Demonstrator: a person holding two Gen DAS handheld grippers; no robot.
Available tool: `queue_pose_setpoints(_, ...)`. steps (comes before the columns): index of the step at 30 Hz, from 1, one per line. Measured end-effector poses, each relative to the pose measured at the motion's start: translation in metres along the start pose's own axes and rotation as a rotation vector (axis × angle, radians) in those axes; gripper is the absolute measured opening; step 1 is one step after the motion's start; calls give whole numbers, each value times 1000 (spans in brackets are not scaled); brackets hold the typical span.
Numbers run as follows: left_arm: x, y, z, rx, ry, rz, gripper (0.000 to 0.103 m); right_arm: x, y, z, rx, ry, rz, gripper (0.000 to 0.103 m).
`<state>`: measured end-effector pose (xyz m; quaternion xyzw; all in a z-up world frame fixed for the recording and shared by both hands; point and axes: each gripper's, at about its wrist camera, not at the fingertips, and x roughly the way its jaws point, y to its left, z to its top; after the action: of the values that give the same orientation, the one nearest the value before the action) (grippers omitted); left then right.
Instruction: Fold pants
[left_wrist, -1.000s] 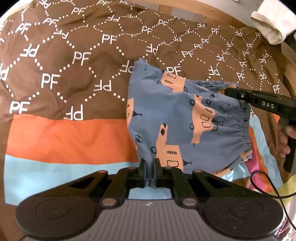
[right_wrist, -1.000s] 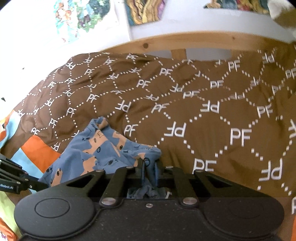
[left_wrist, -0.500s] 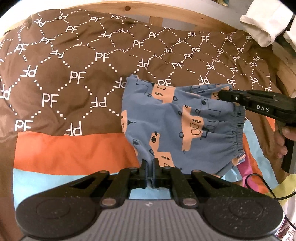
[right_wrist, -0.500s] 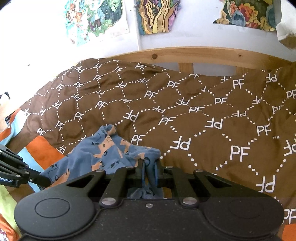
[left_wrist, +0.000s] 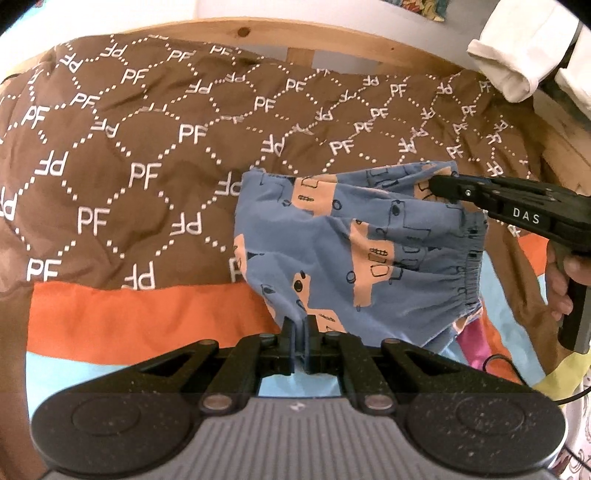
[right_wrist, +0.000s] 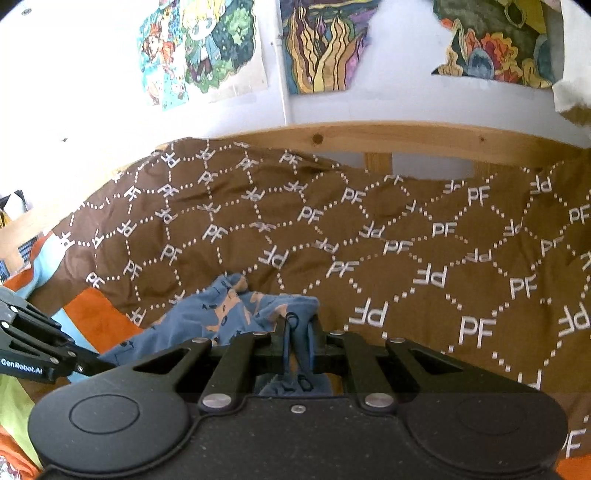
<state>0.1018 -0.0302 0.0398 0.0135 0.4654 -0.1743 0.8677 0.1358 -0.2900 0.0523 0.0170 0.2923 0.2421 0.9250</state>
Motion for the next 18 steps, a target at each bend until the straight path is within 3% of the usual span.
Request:
queue_pose_setpoints(8, -6, -10, 18, 33, -70, -10, 4, -5, -9, 21, -8, -61, -31, 8)
queue_pose_setpoints(18, -3, -29, 68, 123, -208, 13, 4, -4, -32, 68, -48, -170, -105, 8)
